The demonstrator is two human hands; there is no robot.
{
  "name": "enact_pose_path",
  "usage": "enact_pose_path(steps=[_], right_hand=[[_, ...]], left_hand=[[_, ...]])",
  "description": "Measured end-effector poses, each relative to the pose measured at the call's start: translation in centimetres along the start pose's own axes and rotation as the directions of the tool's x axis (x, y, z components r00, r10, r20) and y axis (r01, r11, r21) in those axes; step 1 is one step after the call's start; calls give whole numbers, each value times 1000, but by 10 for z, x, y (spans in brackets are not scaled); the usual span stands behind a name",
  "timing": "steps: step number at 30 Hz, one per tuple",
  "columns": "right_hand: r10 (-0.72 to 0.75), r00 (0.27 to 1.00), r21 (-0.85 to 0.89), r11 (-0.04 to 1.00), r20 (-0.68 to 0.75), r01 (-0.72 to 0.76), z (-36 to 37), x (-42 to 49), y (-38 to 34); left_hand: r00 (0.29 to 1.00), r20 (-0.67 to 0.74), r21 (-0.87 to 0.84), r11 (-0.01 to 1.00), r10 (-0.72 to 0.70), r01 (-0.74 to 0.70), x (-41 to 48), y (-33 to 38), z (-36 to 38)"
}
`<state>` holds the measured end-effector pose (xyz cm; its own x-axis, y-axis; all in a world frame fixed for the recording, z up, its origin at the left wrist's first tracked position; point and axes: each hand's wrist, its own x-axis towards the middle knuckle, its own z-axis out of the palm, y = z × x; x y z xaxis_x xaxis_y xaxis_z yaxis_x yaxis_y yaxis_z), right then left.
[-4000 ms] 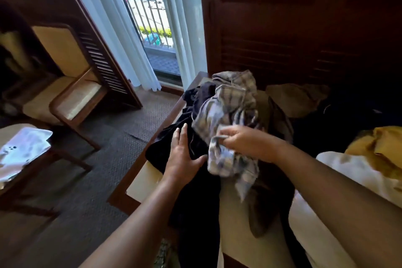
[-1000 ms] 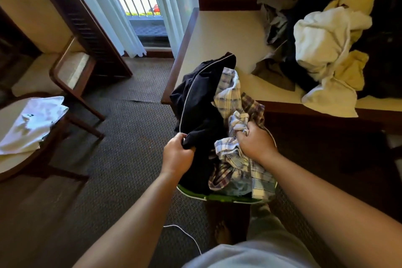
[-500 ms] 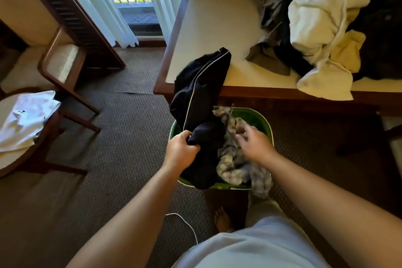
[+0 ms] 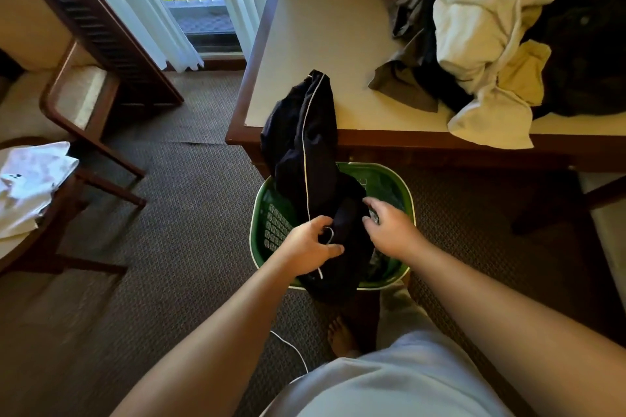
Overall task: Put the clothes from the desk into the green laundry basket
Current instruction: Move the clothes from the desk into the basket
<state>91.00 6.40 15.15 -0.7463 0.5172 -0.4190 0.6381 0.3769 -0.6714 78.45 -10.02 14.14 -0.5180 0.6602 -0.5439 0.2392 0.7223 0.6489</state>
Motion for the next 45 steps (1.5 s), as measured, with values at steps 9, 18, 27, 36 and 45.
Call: enact_pose_path(steps=[9,18,27,36,45], right_hand=[[6,999,-20,1000,51,-5,7,-10,16],[9,996,-56,998,86,-5,18,-13,19],[-50,999,-41,998,9,50,6,-17,6],[-156,912,-101,987,-380,127,-81,-34,-11],[-150,776,-99,989,-613,113,-203,-11,10]], left_hand=[[999,-37,85,996,-10,13,-1,-13,4],[999,-46,55,998,-15,18,-4,-21,8],[988,-68,127,984,137,-128,4,15,4],[873,-83,74,876,481,-476,36,158,-7],[724,-134,124,736,677,-666,105,306,-3]])
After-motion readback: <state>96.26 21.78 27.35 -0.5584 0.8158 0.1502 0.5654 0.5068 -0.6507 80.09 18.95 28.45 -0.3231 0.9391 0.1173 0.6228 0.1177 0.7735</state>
